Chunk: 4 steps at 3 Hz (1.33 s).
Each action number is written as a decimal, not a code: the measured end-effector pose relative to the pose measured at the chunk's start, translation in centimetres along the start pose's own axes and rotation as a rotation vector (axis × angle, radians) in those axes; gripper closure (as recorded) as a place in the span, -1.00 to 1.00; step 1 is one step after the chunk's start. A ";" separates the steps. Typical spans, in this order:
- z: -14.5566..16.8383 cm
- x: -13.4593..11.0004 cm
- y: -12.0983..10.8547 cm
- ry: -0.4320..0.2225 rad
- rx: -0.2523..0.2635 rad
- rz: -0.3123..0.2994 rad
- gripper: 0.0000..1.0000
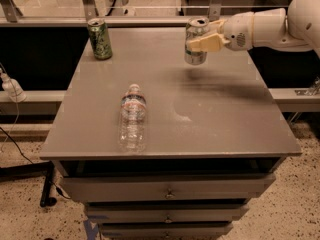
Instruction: Move 7up can near water bottle
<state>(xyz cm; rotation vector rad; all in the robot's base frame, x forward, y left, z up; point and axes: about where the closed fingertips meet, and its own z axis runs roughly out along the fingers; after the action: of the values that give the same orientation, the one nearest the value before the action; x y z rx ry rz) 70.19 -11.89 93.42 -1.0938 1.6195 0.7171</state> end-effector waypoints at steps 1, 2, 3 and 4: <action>-1.3 1.1 5.9 0.015 -0.149 -0.017 1.00; -2.6 2.5 10.5 0.021 -0.261 -0.009 1.00; -3.0 3.1 14.3 0.009 -0.357 0.004 1.00; -2.9 3.0 17.5 -0.016 -0.438 0.007 1.00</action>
Offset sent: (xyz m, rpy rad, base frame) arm -0.1676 0.0082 -0.0355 0.0062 0.1357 0.3606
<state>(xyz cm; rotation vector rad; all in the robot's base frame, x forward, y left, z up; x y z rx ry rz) 52.89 -8.12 90.49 -1.3860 1.4884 1.1160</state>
